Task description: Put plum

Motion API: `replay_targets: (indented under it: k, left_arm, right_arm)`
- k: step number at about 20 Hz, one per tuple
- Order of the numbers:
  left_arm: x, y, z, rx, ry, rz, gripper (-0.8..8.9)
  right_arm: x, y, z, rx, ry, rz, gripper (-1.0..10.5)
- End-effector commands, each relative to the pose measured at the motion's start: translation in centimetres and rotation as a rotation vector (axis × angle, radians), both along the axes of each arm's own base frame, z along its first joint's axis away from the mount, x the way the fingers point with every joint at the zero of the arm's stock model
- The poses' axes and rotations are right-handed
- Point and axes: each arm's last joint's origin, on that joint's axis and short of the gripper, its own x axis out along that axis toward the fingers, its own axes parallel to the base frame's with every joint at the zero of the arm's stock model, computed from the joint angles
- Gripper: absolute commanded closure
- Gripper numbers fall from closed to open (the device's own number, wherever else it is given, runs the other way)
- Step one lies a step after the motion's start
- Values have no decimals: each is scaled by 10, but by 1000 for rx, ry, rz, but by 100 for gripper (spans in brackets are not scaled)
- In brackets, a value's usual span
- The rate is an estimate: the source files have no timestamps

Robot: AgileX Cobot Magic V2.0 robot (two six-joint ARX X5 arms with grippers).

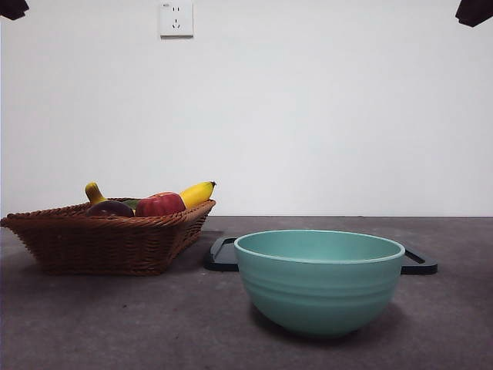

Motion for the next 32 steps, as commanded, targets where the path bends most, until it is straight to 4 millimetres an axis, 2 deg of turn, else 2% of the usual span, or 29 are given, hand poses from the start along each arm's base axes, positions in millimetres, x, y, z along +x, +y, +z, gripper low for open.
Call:
replay_targets:
  k: [1, 14, 16, 18, 20, 22, 24, 26, 32]
  left_arm:
    - [1, -1, 3, -4, -18, -15, 806]
    - [0, -1, 7, -18, -58, -15, 806]
    - [-7, 4, 14, -20, -162, -23, 806]
    - [-14, 13, 28, -33, -353, 26, 806]
    - [-21, 25, 41, -36, -574, 169, 806]
    - [-29, 37, 45, -23, -784, 328, 806]
    - [-37, 45, 36, -14, -934, 457, 806]
    - [-42, 51, 15, 5, -1010, 556, 806]
    - [-41, 58, -45, 59, -1011, 669, 806]
  right_arm:
    - [1, 2, 5, 5, -21, 16, 942]
    - [3, 3, 7, 28, -54, 16, 942]
    - [3, 3, 7, 28, -54, 16, 942]
    - [3, 3, 7, 28, -55, 16, 942]
    - [3, 3, 7, 28, -55, 16, 942]
    - [3, 3, 7, 28, -55, 16, 942]
    - [3, 3, 7, 28, -55, 16, 942]
    - [3, 3, 7, 28, -55, 16, 942]
    - [3, 3, 7, 28, -55, 16, 942]
